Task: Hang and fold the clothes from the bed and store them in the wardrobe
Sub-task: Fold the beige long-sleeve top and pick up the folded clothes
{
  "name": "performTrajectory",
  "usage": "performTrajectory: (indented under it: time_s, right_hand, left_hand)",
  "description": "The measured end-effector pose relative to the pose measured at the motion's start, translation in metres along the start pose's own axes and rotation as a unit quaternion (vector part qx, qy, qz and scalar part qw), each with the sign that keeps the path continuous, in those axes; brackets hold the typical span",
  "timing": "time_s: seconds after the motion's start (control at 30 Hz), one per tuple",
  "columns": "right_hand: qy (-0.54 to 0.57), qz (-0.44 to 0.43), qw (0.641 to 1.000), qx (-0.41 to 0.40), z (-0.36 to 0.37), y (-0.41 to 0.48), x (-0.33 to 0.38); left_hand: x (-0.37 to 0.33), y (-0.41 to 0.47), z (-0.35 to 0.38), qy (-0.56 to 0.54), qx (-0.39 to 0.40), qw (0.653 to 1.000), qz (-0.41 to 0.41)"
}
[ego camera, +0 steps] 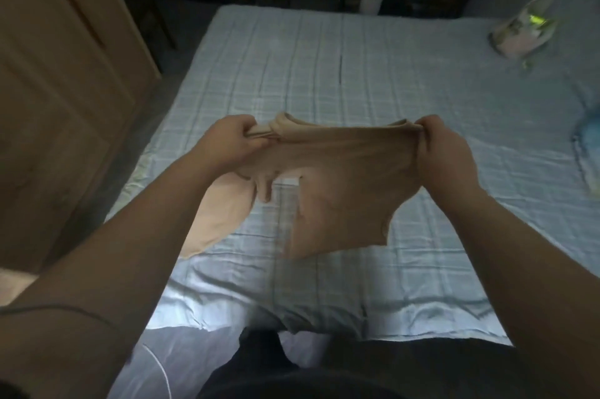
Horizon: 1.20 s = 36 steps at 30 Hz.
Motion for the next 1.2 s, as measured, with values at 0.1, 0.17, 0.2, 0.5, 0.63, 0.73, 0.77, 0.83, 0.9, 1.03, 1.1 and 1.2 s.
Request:
performTrajectory:
  time_s: [0.1,0.17,0.2,0.5,0.63,0.73,0.77,0.83,0.9,1.03,1.1,1.2]
  right_hand:
    - [-0.028,-0.031,0.999,-0.034,-0.057,-0.014,-0.001]
    - [-0.031,-0.046,0.996,-0.065,-0.093,-0.020,0.004]
    - [-0.027,-0.053,0.995,-0.079,-0.109,-0.021,0.008]
    - [-0.023,-0.058,0.980,-0.187,-0.229,-0.018,0.025]
    - [-0.014,-0.145,0.984,-0.099,-0.231,-0.024,0.033]
    - [0.020,-0.177,0.984,-0.005,-0.223,-0.033,0.027]
    - [0.028,-0.178,0.984,0.009,-0.224,-0.037,0.024]
    - [0.027,-0.181,0.983,0.022,-0.224,-0.042,0.018]
    - [0.010,-0.164,0.986,0.024,-0.219,-0.042,0.010]
    - [0.097,-0.049,0.992,-0.063,-0.216,-0.043,-0.010]
    - [0.171,0.012,0.978,-0.117,-0.213,-0.054,-0.018]
    - [0.191,0.007,0.962,-0.194,-0.212,-0.079,-0.018]
  left_hand:
    - [-0.046,-0.031,-0.024,-0.023,-0.015,0.999,0.022]
    - [-0.072,-0.043,-0.042,-0.046,-0.026,0.998,0.026]
    - [-0.085,-0.048,-0.052,-0.065,-0.029,0.997,0.028]
    - [-0.151,-0.066,-0.120,-0.171,0.038,0.980,0.091]
    - [-0.140,-0.066,-0.117,-0.213,0.079,0.970,0.083]
    - [-0.132,-0.070,-0.108,-0.237,0.090,0.965,0.065]
    - [-0.131,-0.072,-0.107,-0.245,0.086,0.964,0.057]
    - [-0.132,-0.076,-0.107,-0.253,0.080,0.963,0.041]
    - [-0.137,-0.081,-0.104,-0.250,0.084,0.964,0.028]
    - [-0.143,-0.097,-0.094,-0.274,0.076,0.959,-0.003]
    - [-0.144,-0.108,-0.091,-0.305,0.064,0.950,-0.017]
    - [-0.140,-0.123,-0.092,-0.321,0.009,0.947,-0.023]
Point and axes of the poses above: each hand's wrist, its own y-axis towards the middle knuckle, its own z-axis out of the palm, x = y × z, the point moved 10 cm from there along y, towards the middle knuckle, and after that the axes turned 8 degrees about -x, right-handed, at the moved point
